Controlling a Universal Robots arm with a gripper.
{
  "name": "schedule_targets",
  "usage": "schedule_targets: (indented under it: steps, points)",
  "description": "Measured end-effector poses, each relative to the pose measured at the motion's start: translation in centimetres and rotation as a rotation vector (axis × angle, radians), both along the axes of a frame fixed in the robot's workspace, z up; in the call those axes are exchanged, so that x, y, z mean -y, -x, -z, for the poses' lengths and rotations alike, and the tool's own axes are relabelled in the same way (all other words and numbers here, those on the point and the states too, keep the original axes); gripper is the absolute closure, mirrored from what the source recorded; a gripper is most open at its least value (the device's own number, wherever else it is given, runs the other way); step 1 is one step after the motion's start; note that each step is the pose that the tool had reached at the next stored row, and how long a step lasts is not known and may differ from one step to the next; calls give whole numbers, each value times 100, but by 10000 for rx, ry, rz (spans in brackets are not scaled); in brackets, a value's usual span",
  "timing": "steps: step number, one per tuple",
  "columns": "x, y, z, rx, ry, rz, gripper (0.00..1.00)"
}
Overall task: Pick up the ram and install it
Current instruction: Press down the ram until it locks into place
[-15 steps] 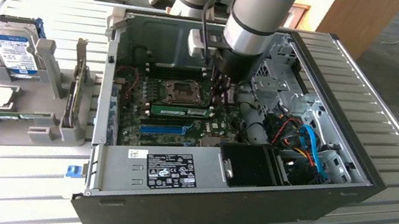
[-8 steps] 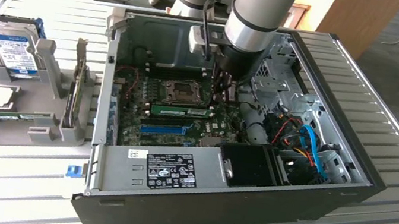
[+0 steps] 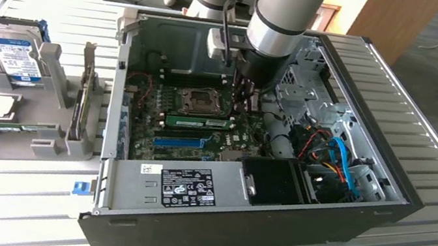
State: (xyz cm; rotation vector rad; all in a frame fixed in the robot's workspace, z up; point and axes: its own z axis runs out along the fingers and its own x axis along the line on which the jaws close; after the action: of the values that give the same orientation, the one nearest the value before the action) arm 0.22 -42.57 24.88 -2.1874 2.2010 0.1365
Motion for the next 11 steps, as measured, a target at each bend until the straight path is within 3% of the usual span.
schedule_targets:
  steps: [11]
  points:
    - [0,152,0,0,-1,-1,89]
